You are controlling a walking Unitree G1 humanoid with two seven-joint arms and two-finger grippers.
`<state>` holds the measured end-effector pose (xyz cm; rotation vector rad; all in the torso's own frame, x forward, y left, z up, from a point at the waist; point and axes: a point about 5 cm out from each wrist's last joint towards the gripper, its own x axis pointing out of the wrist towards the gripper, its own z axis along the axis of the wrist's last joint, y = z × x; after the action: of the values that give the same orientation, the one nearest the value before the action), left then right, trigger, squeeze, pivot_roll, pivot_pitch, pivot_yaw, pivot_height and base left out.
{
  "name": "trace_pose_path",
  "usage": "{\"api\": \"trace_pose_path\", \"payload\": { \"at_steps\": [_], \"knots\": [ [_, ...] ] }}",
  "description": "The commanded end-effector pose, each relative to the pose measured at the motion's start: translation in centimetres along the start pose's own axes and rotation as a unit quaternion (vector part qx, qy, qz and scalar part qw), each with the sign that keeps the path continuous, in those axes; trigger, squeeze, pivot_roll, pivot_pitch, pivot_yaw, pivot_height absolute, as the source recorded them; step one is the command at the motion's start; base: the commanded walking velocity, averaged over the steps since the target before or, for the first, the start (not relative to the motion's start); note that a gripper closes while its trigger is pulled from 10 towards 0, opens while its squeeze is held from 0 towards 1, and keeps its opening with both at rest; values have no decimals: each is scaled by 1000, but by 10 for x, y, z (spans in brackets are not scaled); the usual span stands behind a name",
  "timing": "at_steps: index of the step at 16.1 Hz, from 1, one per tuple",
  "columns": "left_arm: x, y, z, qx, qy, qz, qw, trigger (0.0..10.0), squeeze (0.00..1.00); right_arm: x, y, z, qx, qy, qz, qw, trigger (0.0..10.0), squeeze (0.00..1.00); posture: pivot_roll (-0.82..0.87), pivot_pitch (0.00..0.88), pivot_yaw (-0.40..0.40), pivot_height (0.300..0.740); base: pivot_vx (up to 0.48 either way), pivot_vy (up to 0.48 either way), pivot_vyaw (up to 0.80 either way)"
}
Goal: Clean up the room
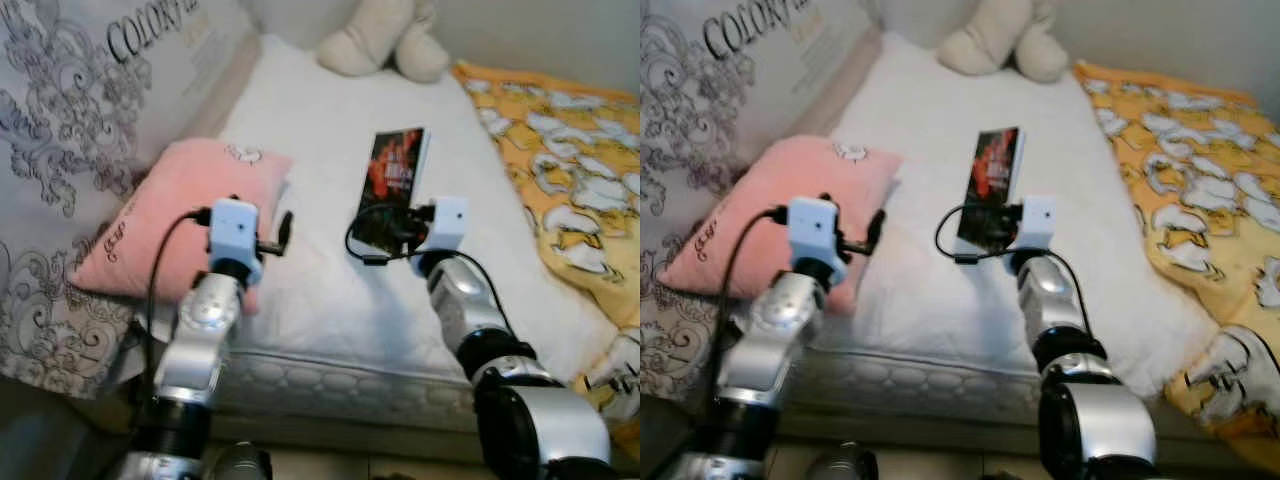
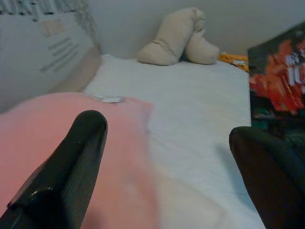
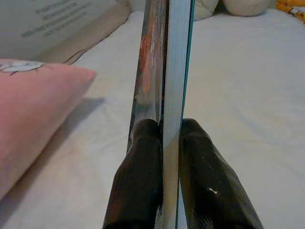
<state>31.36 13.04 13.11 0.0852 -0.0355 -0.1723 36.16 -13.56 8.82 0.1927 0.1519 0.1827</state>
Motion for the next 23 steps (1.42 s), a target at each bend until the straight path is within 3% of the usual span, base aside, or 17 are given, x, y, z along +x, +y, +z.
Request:
{"api": "trace_pose_path", "payload": {
  "at_steps": [1,4,13,14,23],
  "knots": [
    [3,-11,1,0,-2,-23,1000,10000,0,1,-3,11,2,-28,0,1000,0,0,159,0,-82,740,0,480,0],
    [4,-11,4,6,-11,-21,1000,10000,0,2,-3,12,1,-28,3,1000,0,0,160,0,-83,740,0,480,0],
    [6,-11,4,5,-9,-12,1000,10000,0,2,-2,12,-3,-25,10,1000,0,0,165,0,-84,740,0,0,0],
    [5,-12,6,-8,-14,-12,1000,10000,0,2,-1,12,-3,-25,10,1000,0,0,161,0,-82,740,368,-307,0],
    [6,-17,9,-4,-21,-23,1000,10000,0,1,-2,10,0,-26,5,1000,0,0,148,0,-68,740,391,-273,0]
  ]
}}
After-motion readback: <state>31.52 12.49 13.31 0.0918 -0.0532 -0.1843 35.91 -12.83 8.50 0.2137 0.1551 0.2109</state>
